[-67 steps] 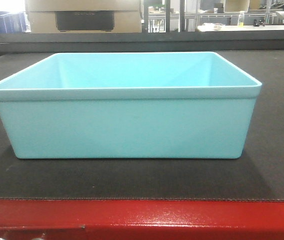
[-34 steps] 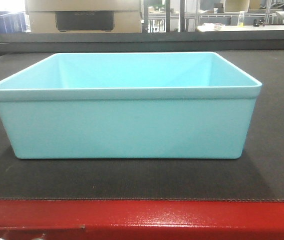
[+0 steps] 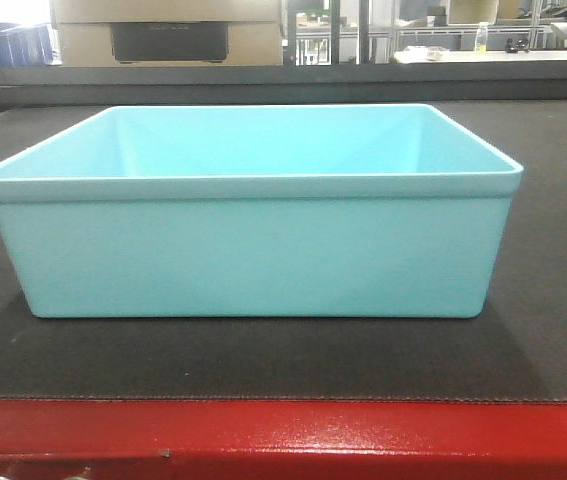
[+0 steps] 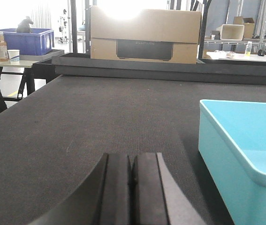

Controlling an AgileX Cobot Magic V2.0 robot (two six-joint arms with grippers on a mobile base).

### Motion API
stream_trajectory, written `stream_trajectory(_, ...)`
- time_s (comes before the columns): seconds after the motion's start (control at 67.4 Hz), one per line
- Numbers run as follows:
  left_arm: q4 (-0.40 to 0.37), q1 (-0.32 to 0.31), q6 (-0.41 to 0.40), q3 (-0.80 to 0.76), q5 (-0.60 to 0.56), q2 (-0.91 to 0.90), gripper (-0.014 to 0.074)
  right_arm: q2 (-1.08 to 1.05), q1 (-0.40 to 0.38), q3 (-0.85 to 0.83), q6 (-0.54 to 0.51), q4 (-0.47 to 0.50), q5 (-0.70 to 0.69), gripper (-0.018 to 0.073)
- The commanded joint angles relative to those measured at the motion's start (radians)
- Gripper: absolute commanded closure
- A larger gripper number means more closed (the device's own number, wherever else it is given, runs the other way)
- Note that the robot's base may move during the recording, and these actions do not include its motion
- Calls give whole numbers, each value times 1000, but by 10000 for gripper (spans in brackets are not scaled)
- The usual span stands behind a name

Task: Fetch blue bin and place on conveyor start

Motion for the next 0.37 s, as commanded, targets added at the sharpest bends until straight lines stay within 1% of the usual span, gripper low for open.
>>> stream_trajectory(0.0,-2,1,2,-1,-17,-5,707,-4,-8,0,-8,2,-8,721)
stream_trajectory(0.356,-2,1,2,-1,-17,-5,707,-4,-8,0,-8,2,-10,721)
